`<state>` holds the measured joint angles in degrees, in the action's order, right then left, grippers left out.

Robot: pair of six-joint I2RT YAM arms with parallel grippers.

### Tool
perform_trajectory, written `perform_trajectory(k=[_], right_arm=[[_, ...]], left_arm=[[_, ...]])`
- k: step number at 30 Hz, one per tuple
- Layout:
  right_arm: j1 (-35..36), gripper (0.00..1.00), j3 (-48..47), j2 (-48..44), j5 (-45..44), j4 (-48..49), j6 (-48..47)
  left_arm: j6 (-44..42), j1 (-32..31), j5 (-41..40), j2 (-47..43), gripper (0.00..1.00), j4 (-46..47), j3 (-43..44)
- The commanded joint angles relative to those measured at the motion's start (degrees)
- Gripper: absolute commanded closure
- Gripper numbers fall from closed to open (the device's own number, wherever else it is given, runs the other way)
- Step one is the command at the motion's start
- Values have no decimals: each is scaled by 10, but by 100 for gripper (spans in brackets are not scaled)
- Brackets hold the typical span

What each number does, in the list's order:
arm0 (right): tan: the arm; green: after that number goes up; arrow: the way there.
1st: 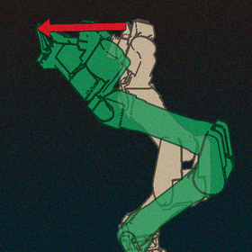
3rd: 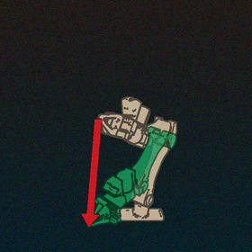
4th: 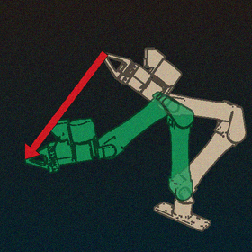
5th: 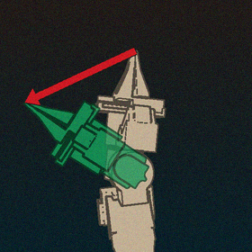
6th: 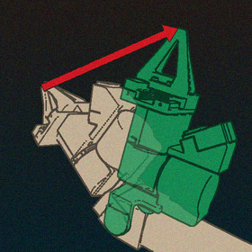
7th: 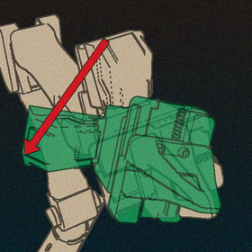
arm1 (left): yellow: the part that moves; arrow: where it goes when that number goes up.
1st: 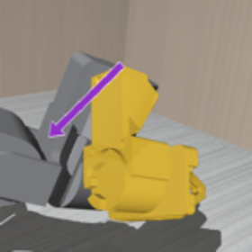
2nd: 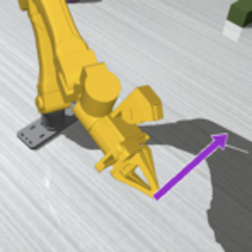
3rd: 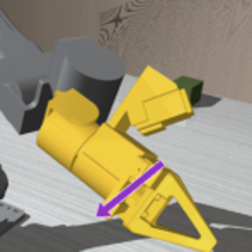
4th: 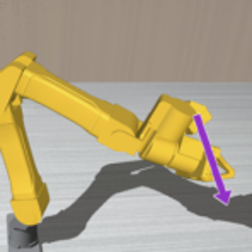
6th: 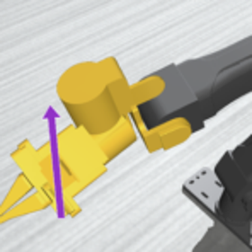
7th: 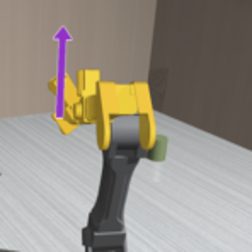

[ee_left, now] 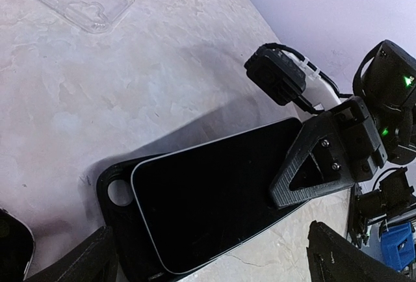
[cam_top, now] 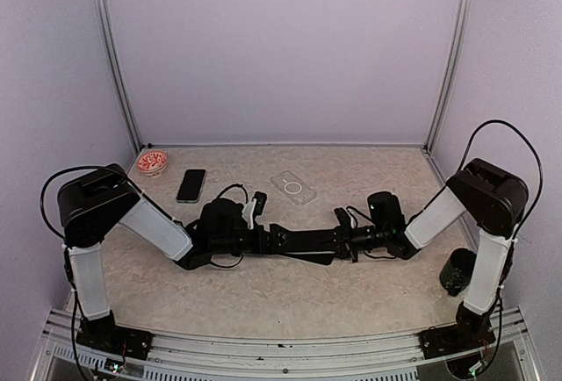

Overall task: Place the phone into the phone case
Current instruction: Install the phone on the phone case.

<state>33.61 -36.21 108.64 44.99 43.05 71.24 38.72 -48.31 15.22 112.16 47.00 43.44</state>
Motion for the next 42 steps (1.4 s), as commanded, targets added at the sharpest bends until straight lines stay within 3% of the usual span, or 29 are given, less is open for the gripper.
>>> perform_trajectory(k=[1,42], right_arm=[[-6,100,4,18,3,38,15],[4,100,-18,80,8,123,65]], left_arm=[[-7,4,-16,3,1,-9,0],[10,-7,52,47,1,15,25]])
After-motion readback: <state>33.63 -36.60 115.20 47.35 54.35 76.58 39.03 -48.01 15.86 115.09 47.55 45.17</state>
